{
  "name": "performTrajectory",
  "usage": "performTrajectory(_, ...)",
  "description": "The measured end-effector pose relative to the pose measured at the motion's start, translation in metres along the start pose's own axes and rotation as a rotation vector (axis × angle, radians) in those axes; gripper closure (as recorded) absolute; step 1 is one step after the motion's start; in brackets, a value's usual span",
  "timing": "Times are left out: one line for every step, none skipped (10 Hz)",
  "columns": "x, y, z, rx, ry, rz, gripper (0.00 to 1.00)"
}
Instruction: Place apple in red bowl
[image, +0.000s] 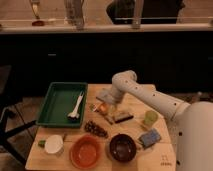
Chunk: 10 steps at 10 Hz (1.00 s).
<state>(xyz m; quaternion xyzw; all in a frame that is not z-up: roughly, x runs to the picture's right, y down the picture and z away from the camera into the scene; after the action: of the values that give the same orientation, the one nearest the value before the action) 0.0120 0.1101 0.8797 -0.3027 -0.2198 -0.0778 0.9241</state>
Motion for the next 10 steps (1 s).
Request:
performTrajectory(-0.004, -0.001, 0.002, -0.008, -0.016, -0.019, 0.2)
performTrajectory(-0.008, -0.002, 0.005, -0.017, -0.031, -0.04, 0.2)
performTrajectory(-0.01, -0.003, 0.007, -0.022, -0.038, -0.051, 0.2)
performTrajectory(-0.012, -0.004, 0.009, -0.026, -0.045, -0.062, 0.2)
performTrajectory(-0.013, -0.005, 0.011, -0.03, -0.048, -0.067, 0.2)
performTrajectory(-0.012, -0.006, 0.012, -0.033, -0.049, -0.071, 0.2)
performTrajectory(-0.011, -0.006, 0.013, -0.037, -0.049, -0.071, 0.2)
performTrajectory(-0.007, -0.007, 0.017, -0.043, -0.048, -0.066, 0.2)
performTrajectory(-0.005, -0.008, 0.02, -0.048, -0.047, -0.062, 0.2)
performTrajectory(-0.005, -0.009, 0.023, -0.055, -0.047, -0.06, 0.2)
